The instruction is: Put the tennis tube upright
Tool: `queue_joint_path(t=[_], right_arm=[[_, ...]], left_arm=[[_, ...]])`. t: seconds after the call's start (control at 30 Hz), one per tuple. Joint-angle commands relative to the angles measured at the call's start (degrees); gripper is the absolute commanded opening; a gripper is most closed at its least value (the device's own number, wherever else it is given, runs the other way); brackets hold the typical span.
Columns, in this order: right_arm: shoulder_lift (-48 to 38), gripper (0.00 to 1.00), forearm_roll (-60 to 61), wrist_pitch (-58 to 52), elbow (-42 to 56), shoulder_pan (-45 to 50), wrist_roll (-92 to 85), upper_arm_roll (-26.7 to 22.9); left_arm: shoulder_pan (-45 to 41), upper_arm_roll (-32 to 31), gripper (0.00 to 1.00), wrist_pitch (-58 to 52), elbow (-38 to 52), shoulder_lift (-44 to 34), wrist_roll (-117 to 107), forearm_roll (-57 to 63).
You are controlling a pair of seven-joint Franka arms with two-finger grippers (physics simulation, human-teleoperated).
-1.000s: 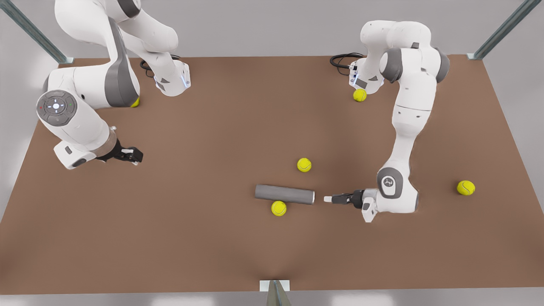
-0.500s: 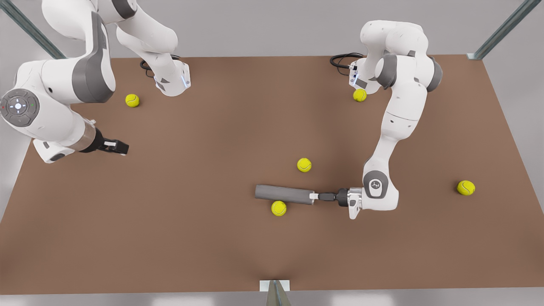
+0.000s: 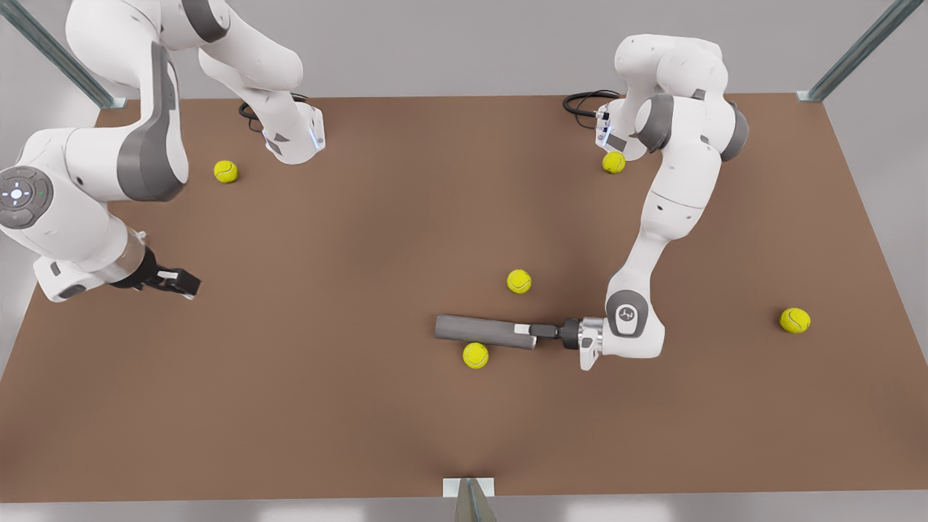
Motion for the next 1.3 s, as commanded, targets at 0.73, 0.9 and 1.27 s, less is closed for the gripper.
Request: queue_joint_path(t=[0.73, 0.9, 1.27], right_arm=[[0.0, 1.0, 0.6, 1.0, -0.2, 0.1, 0.2, 0.2], [0.0, 1.0, 0.7, 1.0, -0.2, 0.1, 0.3, 0.2], [0.0, 1.0, 0.5, 0.9, -0.2, -0.4, 0.1, 0.1]], left_arm=[[0.0, -1.6, 0.56, 0.4, 0.3, 1.3, 0.6, 0.0], [0.0, -1.6, 0.48, 0.3, 0.3, 1.2, 0.5, 0.1], [0.1, -1.6, 0.34, 0.1, 0.4, 0.5, 0.2, 0.7]])
